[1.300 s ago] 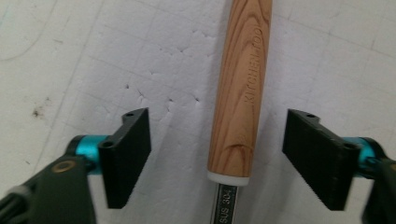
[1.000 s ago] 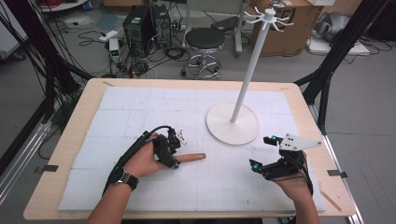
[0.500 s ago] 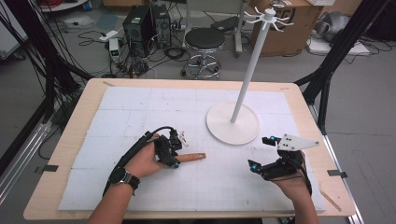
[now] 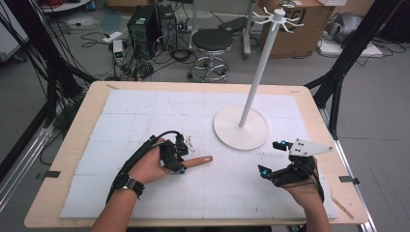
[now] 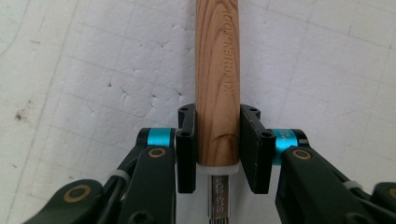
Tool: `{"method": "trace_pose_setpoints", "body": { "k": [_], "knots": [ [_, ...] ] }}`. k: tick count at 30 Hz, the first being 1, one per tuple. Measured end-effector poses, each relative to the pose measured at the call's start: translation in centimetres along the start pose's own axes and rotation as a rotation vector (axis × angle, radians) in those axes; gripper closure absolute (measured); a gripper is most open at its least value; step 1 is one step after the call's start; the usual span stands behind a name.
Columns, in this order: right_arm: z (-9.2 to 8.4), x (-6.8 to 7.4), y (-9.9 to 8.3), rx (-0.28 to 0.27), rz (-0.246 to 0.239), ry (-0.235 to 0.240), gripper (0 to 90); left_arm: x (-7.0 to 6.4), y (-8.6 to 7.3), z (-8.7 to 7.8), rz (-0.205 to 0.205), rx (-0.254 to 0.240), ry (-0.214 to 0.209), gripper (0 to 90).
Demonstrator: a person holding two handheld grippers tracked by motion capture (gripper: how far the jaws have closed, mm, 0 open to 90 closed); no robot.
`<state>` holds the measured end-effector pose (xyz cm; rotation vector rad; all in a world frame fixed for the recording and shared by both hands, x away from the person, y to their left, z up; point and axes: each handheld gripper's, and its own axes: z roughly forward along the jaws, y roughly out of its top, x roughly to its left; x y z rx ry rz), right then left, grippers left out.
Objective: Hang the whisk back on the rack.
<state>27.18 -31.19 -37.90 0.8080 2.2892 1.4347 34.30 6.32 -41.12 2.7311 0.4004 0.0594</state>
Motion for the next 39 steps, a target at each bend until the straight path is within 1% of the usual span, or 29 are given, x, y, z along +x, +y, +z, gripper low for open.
{"method": "trace_pose_setpoints", "body": {
  "k": [3,5,6,8,10,11,14,18,22,23,25,31,32,35,39],
  "knots": [
    [0.0,0.0,0.0,0.000,-0.001,-0.003,0.2,0.0,0.0,-0.7,-0.011,-0.046,-0.012,70.1],
    [0.0,0.0,0.0,0.001,-0.001,-0.001,0.2,-0.1,0.1,-1.2,-0.020,-0.089,-0.021,70.2],
    [0.0,0.0,0.0,0.004,-0.001,0.000,0.2,-0.1,0.2,-1.6,-0.021,-0.099,-0.021,70.2],
    [0.1,0.1,0.1,0.004,-0.003,0.000,0.2,-0.2,0.5,-2.2,-0.018,-0.132,-0.016,70.3],
    [0.1,0.1,0.1,0.007,-0.004,0.001,0.2,-0.3,1.0,-3.1,-0.010,-0.163,-0.021,70.3],
    [0.1,0.1,0.2,0.006,-0.004,0.001,0.2,-0.3,1.3,-3.6,-0.004,-0.176,-0.017,70.3],
    [0.1,0.1,0.2,0.004,-0.004,0.001,0.2,-0.3,2.0,-4.9,0.001,-0.229,-0.019,70.3],
    [0.1,0.1,0.1,0.002,-0.009,0.001,0.2,-0.2,2.8,-6.3,-0.008,-0.293,-0.033,70.4],
    [0.0,0.1,0.1,0.000,-0.005,0.001,0.2,0.0,3.6,-7.2,-0.015,-0.335,-0.038,70.4],
    [0.0,0.1,0.1,0.000,-0.004,0.001,0.2,0.1,3.8,-7.5,-0.011,-0.347,-0.041,70.4],
    [0.0,0.1,0.1,-0.001,-0.004,0.001,0.2,0.2,4.2,-7.9,-0.018,-0.391,-0.057,70.4],
    [0.0,0.1,0.1,-0.002,-0.006,0.001,0.2,0.5,5.0,-9.1,-0.021,-0.483,-0.087,70.4],
    [0.0,0.1,0.1,-0.002,-0.006,0.001,0.2,0.5,5.1,-9.3,-0.030,-0.511,-0.102,70.5],
    [-0.1,0.1,0.1,-0.004,-0.001,0.001,0.2,0.8,5.3,-9.7,-0.028,-0.558,-0.125,70.5],
    [-0.1,0.0,0.1,-0.010,-0.006,-0.001,0.2,1.0,5.6,-10.1,-0.047,-0.619,-0.149,70.5]
  ]
}}
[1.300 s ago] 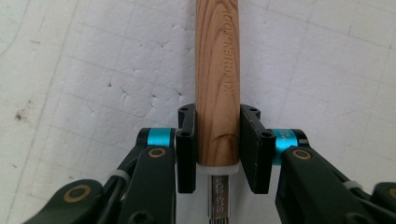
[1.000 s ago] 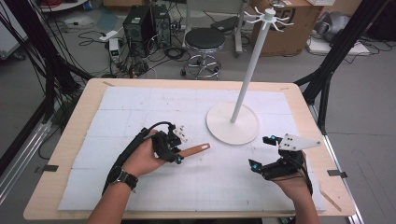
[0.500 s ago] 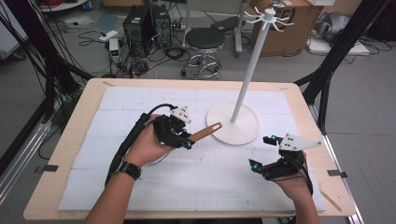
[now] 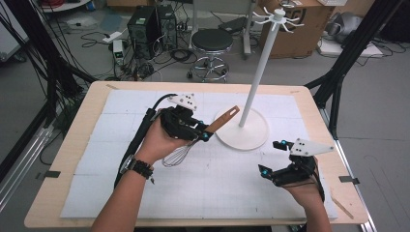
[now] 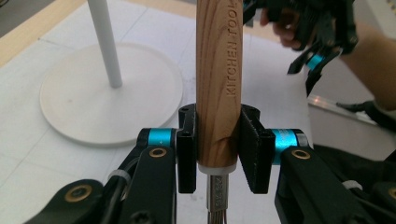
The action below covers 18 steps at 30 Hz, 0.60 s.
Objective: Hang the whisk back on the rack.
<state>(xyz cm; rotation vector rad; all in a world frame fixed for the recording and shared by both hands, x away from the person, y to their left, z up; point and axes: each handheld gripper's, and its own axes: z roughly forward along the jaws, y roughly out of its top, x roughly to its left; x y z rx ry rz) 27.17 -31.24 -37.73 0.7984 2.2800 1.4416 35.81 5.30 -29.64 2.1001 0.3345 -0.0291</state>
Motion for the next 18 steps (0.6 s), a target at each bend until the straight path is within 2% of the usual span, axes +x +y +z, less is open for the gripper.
{"method": "trace_pose_setpoints", "body": {
  "k": [5,9,18],
  "knots": [
    [0.0,0.0,0.0,-0.001,0.003,0.002,0.2,0.1,0.9,-0.1,-0.008,-0.037,-0.005,70.6],
    [-0.1,0.0,0.0,-0.006,0.001,0.003,0.2,0.1,2.2,0.0,0.014,-0.026,0.005,70.6],
    [-0.4,-0.1,0.1,-0.009,-0.005,-0.004,0.2,0.4,5.6,-0.2,0.046,-0.050,-0.013,70.5]
  ]
}}
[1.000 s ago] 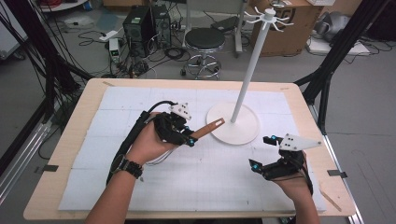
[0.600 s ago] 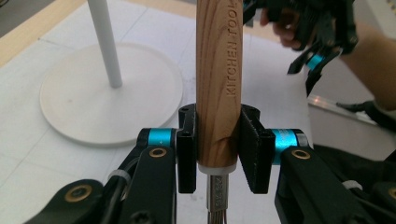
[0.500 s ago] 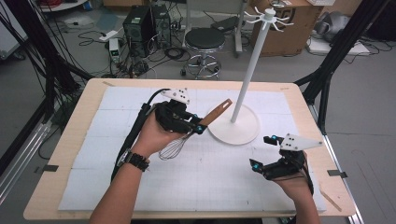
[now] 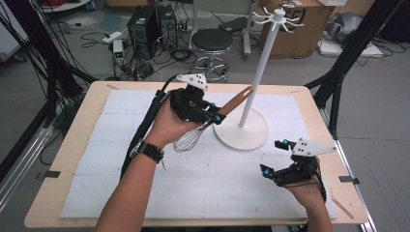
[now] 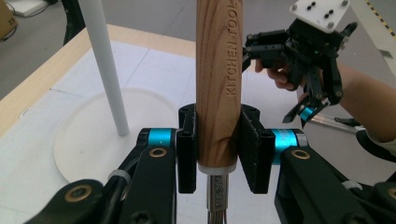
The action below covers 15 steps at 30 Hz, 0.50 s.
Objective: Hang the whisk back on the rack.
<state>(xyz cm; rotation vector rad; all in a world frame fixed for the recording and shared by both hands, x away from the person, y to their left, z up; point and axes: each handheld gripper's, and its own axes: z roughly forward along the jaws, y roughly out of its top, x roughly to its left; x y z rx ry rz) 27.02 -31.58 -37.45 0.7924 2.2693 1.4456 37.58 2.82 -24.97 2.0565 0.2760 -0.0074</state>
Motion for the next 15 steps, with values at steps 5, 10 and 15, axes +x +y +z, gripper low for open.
{"method": "trace_pose_setpoints", "body": {
  "k": [5,10,15],
  "knots": [
    [0.0,0.1,0.0,0.003,0.002,0.000,0.2,0.3,1.4,-0.2,0.002,-0.032,-0.018,70.6],
    [-0.1,0.1,0.0,-0.003,0.006,0.003,0.2,0.5,2.9,-0.6,0.015,-0.051,-0.023,70.6],
    [-0.2,0.0,0.0,-0.007,0.003,0.002,0.2,0.7,4.2,-0.9,0.021,-0.081,-0.038,70.6]
  ]
}}
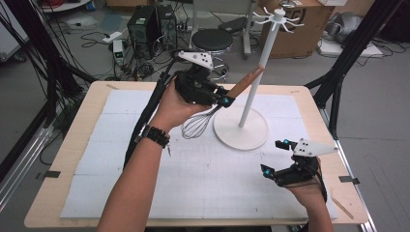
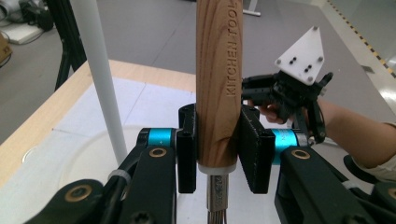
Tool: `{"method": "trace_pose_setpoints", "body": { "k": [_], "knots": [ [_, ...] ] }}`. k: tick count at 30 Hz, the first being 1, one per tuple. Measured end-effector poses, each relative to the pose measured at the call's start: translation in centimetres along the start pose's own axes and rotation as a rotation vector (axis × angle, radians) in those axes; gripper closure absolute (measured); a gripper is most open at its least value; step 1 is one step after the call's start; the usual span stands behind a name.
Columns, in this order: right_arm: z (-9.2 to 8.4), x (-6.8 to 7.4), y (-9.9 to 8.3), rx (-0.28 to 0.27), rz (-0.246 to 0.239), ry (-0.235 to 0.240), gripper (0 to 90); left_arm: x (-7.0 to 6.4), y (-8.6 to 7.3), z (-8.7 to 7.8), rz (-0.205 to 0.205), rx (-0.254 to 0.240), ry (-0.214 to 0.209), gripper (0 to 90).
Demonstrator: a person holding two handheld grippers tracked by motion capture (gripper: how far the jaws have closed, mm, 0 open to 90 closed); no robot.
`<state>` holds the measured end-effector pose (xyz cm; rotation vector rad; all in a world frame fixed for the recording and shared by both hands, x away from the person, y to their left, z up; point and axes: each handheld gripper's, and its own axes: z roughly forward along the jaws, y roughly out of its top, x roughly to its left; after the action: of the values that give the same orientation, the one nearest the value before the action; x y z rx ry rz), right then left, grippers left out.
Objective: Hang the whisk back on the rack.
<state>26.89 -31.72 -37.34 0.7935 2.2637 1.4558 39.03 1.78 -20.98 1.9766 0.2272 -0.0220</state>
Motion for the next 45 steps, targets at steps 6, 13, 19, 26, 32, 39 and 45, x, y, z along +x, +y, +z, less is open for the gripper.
{"method": "trace_pose_setpoints", "body": {
  "k": [6,13,19,26,32,39,45],
  "knots": [
    [0.0,0.0,0.0,-0.004,0.001,0.003,0.2,0.5,1.1,-0.3,0.012,0.002,0.000,70.6],
    [-0.1,0.0,0.0,-0.009,0.003,0.004,0.2,0.8,2.5,-0.5,0.013,-0.034,0.002,70.6],
    [-0.2,0.0,0.0,-0.014,0.002,0.003,0.2,1.0,3.6,-0.6,0.015,-0.052,0.017,70.6],
    [-0.1,0.0,0.0,-0.010,0.004,0.005,0.2,1.5,4.9,-0.7,0.011,-0.077,0.036,70.6],
    [-0.1,-0.1,0.0,-0.012,0.001,0.004,0.2,1.8,6.1,-0.3,0.006,-0.077,0.054,70.6],
    [-0.2,-0.1,0.0,-0.023,0.004,0.004,0.2,2.4,6.9,0.1,0.005,-0.063,0.082,70.6],
    [-0.5,-0.2,0.0,-0.029,0.015,0.005,0.2,3.0,6.7,0.5,-0.013,-0.056,0.100,70.5]
  ]
}}
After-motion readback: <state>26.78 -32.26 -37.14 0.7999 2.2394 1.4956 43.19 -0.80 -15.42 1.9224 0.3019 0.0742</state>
